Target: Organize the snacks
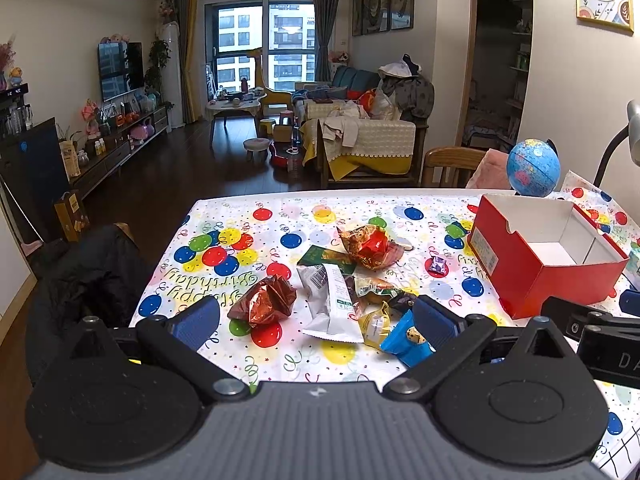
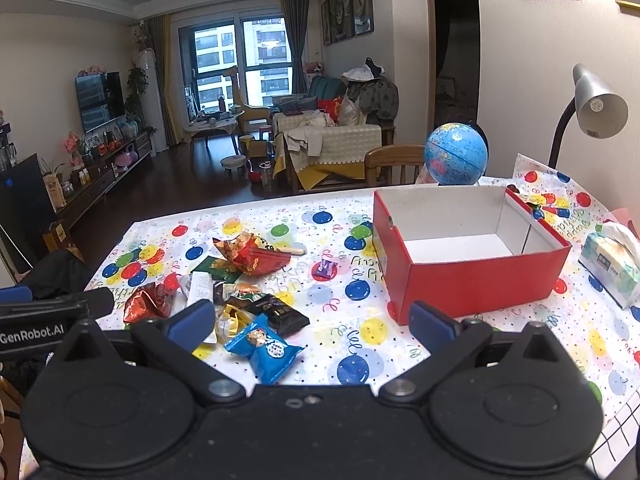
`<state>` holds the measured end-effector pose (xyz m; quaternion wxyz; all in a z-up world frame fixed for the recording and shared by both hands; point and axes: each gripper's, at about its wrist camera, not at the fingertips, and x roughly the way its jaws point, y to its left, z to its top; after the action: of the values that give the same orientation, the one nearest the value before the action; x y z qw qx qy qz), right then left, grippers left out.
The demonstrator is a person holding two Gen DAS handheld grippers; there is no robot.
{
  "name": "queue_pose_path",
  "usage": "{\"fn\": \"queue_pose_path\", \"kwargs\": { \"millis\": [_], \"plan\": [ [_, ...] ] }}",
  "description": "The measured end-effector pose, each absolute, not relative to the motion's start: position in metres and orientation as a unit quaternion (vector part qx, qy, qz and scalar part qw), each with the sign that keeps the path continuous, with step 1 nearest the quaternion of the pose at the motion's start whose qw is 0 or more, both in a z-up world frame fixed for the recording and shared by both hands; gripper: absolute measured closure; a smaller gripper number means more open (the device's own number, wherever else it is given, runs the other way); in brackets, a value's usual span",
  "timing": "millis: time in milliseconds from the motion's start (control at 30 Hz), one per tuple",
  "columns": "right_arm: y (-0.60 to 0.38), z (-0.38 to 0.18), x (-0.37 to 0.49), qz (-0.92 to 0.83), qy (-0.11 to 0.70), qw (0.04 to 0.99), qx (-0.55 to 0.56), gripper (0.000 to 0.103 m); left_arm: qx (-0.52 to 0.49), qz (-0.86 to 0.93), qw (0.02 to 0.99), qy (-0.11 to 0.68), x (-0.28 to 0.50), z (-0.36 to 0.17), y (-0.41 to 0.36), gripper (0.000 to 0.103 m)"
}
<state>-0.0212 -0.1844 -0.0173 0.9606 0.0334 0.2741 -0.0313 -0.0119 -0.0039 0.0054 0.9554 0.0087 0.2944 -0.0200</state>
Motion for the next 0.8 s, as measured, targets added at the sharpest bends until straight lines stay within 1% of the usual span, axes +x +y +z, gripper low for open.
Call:
{"fn": "queue_pose_path", "kwargs": {
  "millis": [800],
  "plan": [
    [-0.178, -0.01, -0.031, -0.046, 0.266, 0.962, 0.023, 0.0, -0.002, -0.044, 0.957, 0.288, -0.03, 0.015, 0.004, 0.0]
  ]
}}
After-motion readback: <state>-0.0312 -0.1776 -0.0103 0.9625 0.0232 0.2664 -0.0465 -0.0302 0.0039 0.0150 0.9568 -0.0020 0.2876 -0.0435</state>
